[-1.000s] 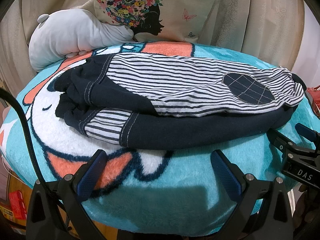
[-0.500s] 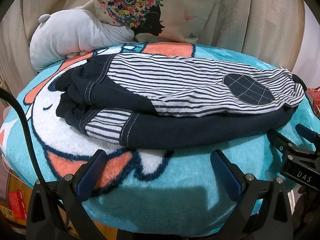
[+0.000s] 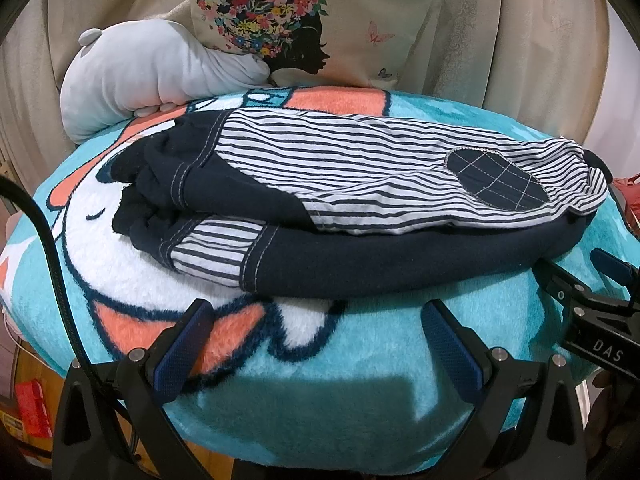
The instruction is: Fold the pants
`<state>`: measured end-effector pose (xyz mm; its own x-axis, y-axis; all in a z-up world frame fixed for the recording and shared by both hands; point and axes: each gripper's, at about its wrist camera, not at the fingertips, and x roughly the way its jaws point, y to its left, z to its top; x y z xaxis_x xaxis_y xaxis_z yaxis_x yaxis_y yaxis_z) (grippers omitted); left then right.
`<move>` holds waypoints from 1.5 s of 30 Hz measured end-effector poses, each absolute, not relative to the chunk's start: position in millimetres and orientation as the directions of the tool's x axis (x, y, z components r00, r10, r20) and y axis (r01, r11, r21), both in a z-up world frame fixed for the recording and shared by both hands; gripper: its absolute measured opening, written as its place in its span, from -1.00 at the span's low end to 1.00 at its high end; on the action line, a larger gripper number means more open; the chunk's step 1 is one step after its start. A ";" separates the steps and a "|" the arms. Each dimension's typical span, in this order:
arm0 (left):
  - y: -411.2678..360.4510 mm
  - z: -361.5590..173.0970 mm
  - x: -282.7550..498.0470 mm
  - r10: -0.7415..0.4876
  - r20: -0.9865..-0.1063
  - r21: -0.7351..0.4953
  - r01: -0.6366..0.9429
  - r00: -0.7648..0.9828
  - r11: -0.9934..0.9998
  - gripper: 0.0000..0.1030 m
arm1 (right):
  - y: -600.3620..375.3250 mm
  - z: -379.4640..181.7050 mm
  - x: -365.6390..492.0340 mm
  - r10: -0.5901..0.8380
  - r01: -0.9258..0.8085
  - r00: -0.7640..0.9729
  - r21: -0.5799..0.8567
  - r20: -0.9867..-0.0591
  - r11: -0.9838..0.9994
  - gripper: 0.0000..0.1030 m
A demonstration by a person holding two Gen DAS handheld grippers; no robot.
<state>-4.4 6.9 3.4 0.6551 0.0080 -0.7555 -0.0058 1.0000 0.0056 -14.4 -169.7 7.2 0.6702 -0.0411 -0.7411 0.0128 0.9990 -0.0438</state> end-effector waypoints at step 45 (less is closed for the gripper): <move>37.5 52.2 38.1 -0.456 -0.725 -0.431 0.177 0.516 0.885 0.51 | -243.3 33.9 -1.4 0.594 -0.196 0.565 0.606 -0.573 0.771 0.33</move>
<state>38.1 37.5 52.2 0.5156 -0.4563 -0.7252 0.1774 0.8849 -0.4306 -1.4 -243.3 33.9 0.5646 0.5941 -0.5730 -0.1959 0.7708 0.6062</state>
